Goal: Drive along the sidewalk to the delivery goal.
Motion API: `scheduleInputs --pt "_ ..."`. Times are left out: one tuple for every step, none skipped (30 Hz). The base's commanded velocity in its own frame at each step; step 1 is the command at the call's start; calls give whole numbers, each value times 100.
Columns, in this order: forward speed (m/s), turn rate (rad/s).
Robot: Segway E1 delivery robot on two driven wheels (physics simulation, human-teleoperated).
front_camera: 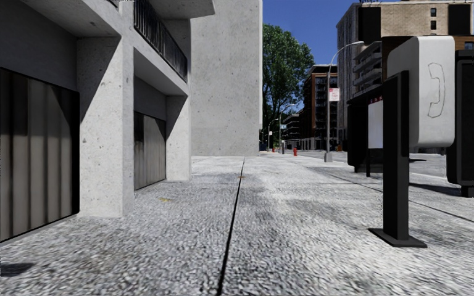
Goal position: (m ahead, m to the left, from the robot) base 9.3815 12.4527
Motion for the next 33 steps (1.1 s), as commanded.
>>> scheduleInputs --pt "200 0" --pt "200 0" --pt "200 0" --pt "200 0" --pt "200 0" --pt "200 0" --pt "200 0" --pt "200 0" --pt "200 0" --pt "200 0" --pt "200 0" --pt "200 0" --pt "200 0" --pt "200 0" --pt "200 0" --pt "200 0" --pt "200 0" --pt "200 0" --pt "200 0" --pt "200 0" --pt "200 0" --pt "200 0" --pt "200 0" --pt "200 0" --pt "200 0" --pt "200 0" --pt "200 0" --pt "200 0" --pt "200 0" --pt "200 0" --pt "200 0" --pt "200 0" --pt "200 0"
